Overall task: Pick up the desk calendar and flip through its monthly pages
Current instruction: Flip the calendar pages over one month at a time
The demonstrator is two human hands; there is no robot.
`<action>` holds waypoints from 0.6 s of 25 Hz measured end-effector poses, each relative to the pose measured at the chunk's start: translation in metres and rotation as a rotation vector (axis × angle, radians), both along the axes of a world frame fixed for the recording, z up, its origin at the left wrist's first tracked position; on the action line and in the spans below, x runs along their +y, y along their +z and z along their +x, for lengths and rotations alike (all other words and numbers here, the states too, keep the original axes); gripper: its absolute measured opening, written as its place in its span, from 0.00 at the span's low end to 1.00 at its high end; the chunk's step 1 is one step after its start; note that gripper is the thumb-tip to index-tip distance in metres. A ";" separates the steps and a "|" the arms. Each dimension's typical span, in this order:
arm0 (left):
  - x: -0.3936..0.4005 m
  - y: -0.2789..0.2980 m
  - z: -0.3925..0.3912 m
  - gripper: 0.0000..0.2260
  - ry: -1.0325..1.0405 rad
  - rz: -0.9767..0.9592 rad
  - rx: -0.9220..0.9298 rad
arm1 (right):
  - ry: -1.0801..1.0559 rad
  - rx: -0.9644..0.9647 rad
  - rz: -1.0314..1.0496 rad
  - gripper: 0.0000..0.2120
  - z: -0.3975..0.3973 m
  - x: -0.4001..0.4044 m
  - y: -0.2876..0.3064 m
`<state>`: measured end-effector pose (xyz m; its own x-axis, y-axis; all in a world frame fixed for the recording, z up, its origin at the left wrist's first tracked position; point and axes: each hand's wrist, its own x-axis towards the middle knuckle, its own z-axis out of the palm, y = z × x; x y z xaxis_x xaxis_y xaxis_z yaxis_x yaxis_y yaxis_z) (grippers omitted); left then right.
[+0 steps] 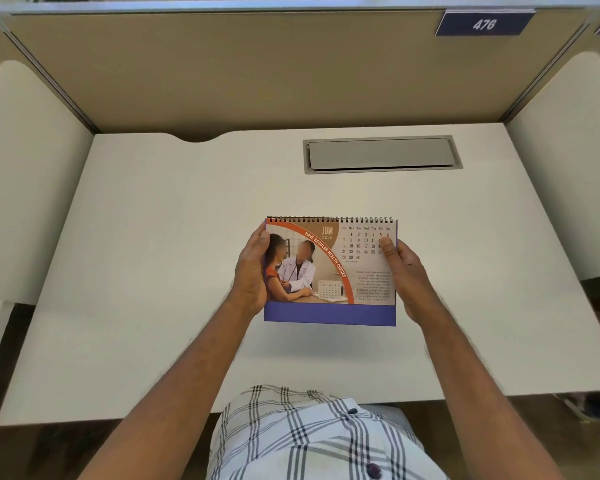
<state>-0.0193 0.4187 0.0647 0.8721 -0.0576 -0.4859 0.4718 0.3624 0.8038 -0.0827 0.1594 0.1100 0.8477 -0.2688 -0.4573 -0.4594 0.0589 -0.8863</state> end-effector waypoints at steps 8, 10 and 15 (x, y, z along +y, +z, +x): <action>0.002 -0.001 0.001 0.22 0.025 -0.016 0.089 | -0.132 -0.038 -0.136 0.17 -0.013 0.011 -0.010; 0.003 -0.001 0.001 0.21 0.038 -0.042 0.085 | -0.176 -0.060 -0.203 0.19 -0.023 0.014 -0.017; 0.004 -0.004 0.000 0.17 0.050 -0.051 0.066 | -0.111 -0.022 -0.262 0.12 -0.048 0.023 -0.030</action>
